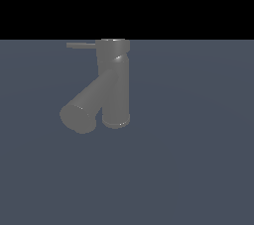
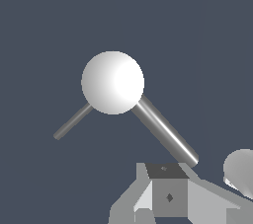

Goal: Turn on the faucet by rotating a designated handle.

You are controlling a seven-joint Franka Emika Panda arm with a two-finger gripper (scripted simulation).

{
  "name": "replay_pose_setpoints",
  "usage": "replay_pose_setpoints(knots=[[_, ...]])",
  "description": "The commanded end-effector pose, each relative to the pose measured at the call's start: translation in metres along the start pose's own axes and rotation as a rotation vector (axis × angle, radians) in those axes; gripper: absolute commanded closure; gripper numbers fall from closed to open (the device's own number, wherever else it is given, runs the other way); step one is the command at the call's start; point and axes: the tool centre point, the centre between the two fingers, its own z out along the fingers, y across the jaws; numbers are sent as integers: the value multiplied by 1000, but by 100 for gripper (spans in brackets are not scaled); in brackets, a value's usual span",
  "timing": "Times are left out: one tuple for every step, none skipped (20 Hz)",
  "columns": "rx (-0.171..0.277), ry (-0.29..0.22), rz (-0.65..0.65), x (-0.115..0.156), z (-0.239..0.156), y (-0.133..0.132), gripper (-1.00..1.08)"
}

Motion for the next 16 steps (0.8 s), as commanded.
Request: replay_pose_setpoints(knots=[[-2,-1,62,4,9,-13,108],[-3,-1,86,5,13,-18,108],[-4,0,110,6,17,-22,108],[-5,0,135,7,21,-27,108],[-7,1,159,9,25,-32,108],[-8,3,183,10,29,-37,108],[-9,4,207,11,33,-42,108],[-10,6,231,12,37,-46,108],[-12,8,255,13,41,-51,108],[-13,11,279,14,46,-56,108],[-14,13,304,15,50,-60,108],[-16,16,327,16,54,-65,108],[-17,20,351,16,59,-70,108],[-18,23,375,17,63,-74,108],[-19,27,399,18,68,-79,108],[-20,31,423,19,72,-83,108]])
